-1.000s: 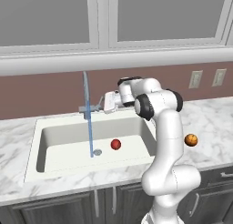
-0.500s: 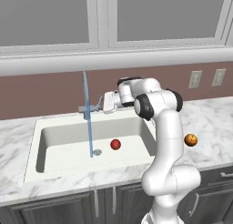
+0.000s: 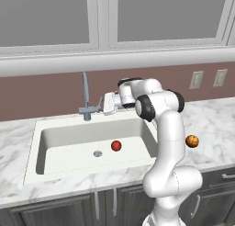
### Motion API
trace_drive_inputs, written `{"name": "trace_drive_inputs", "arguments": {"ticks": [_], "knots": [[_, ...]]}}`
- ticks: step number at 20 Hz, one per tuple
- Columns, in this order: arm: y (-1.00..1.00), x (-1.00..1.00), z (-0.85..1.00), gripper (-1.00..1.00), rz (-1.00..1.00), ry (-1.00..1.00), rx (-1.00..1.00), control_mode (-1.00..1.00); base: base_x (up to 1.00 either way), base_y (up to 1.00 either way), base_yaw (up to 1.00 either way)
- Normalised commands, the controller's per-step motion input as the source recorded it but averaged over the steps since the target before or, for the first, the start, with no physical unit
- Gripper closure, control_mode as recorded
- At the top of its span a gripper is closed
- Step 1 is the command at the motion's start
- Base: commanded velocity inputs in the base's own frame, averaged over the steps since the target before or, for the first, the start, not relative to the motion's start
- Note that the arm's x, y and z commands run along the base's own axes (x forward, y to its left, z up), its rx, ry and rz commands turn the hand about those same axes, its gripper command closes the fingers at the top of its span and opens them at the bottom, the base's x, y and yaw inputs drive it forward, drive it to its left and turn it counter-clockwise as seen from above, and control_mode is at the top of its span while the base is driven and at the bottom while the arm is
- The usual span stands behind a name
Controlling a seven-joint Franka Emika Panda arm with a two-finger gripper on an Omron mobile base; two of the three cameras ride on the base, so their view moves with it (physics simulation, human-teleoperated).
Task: Turn on the sink faucet. Then move the onion from the counter to the sink. Turn off the sink. Move the vegetable from the sink to the pot next to the stove. Finally move the pot to the front left burner.
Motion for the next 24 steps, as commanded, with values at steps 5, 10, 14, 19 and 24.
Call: {"name": "trace_drive_inputs", "arguments": {"ticks": [5,10,14,19,24], "knots": [[0.46,-0.11,0.26,-1.00,0.00,-0.01,0.00,-1.00,0.00,0.00,0.00],[0.37,-0.04,0.18,-1.00,0.00,-0.01,0.00,-1.00,0.00,0.00,0.00],[0.02,0.00,0.03,-1.00,0.00,-0.01,0.00,-1.00,0.00,0.00,0.00],[-0.23,0.01,0.00,-1.00,0.00,0.00,0.01,-1.00,0.00,0.00,0.00],[-0.45,0.00,0.00,-1.00,0.00,0.00,0.03,-1.00,0.00,0.00,0.00]]}}
